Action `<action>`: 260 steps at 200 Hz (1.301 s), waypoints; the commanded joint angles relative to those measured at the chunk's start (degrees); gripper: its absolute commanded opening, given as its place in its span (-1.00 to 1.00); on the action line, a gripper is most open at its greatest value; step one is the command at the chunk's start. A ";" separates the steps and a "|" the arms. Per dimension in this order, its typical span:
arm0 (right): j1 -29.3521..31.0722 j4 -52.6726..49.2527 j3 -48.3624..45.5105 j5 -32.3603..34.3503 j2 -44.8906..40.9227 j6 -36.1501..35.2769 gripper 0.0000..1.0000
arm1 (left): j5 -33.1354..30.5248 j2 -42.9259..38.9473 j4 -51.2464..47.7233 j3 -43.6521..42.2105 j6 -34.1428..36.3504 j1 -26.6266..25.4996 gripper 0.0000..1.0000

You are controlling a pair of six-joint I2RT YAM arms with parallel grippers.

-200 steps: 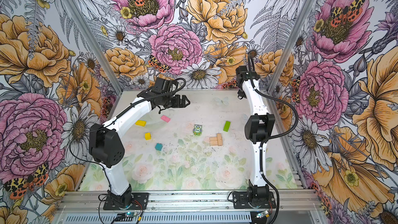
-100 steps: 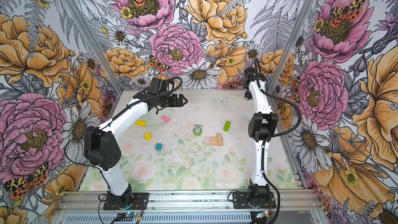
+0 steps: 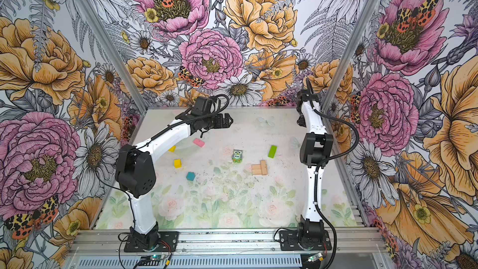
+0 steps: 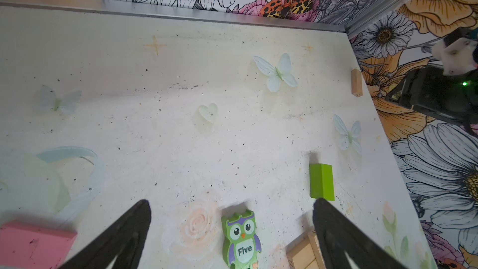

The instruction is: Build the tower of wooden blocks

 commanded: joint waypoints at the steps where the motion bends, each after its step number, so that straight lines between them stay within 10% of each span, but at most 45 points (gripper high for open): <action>1: -1.67 2.51 -2.06 -2.07 0.16 -1.99 0.20 | -1.06 1.59 0.17 4.20 -0.15 -0.66 0.98; 146: -8.72 12.69 3.77 -23.95 5.09 -10.50 0.38 | -2.54 5.41 -1.15 9.50 0.94 -3.47 0.98; 260: -10.77 12.07 11.51 -27.47 12.16 -9.12 0.01 | -3.48 8.96 -4.26 15.55 1.13 -4.48 0.98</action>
